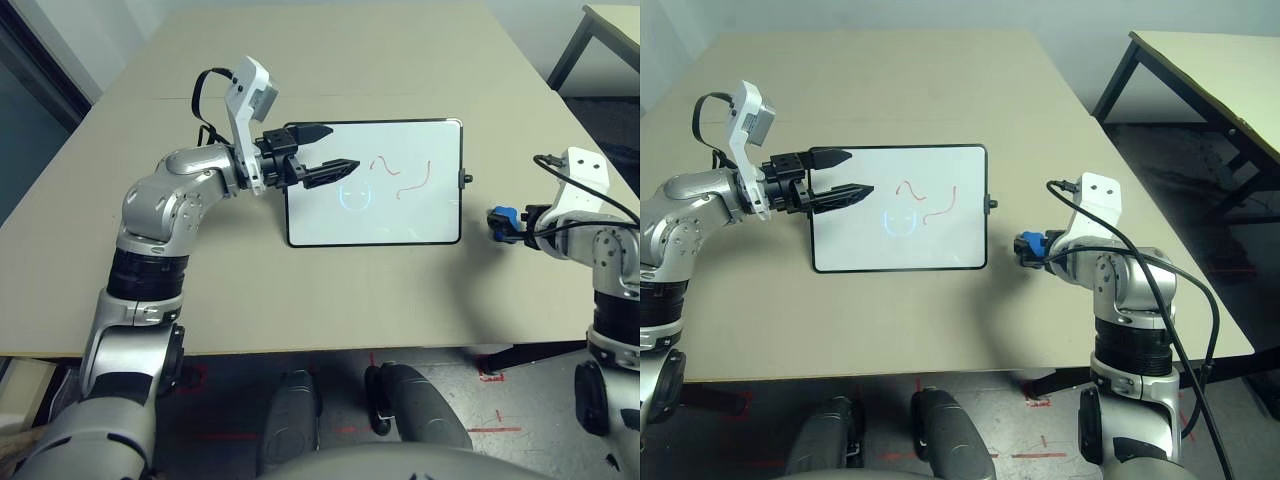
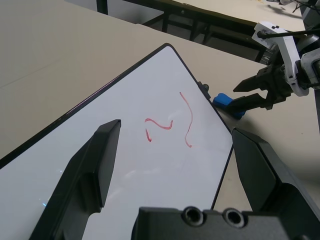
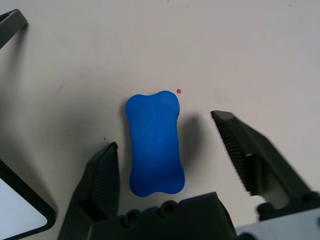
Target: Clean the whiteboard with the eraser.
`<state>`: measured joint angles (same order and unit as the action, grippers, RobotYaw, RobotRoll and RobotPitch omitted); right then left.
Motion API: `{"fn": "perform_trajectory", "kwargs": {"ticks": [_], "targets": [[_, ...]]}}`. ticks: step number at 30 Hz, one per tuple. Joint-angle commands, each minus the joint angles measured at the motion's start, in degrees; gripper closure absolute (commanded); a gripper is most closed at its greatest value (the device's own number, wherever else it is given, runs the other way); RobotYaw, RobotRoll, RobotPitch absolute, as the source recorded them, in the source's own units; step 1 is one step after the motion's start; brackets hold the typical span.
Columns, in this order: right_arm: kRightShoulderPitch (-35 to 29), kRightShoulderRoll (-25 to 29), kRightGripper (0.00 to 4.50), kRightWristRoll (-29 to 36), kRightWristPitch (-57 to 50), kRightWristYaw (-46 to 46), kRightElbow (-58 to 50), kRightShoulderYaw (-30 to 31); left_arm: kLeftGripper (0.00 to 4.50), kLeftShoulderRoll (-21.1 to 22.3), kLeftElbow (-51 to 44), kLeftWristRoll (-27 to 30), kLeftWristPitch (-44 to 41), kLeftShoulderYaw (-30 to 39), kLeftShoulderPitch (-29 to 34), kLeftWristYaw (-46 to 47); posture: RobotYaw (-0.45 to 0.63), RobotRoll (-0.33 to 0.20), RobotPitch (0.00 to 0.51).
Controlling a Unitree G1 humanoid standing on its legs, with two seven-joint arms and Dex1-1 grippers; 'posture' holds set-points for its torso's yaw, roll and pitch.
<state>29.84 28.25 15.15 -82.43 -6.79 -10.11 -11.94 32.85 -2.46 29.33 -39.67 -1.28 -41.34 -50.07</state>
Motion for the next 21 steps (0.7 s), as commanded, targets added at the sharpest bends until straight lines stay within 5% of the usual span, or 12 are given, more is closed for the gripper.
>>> {"fn": "perform_trajectory", "kwargs": {"ticks": [1, 8, 21], "targets": [[-0.8, -0.9, 1.52, -0.9, 0.3, 0.1, 1.6, 0.0, 0.00, 0.1, -0.8, -0.4, -0.3, -0.7, 0.5, -0.4, -0.13, 0.000, 0.137], [-1.2, -1.3, 3.66, -1.3, 0.6, -0.1, 2.5, -0.2, 0.00, 0.1, -0.4, -0.9, 0.1, -0.7, 0.9, -0.4, -0.13, 0.000, 0.144], [-0.1, -1.0, 3.99, -1.7, 1.6, 0.0, 2.8, -1.6, 0.00, 0.1, 0.3, -1.3, 0.4, -0.7, 0.8, -0.8, -0.14, 0.000, 0.138]]}}
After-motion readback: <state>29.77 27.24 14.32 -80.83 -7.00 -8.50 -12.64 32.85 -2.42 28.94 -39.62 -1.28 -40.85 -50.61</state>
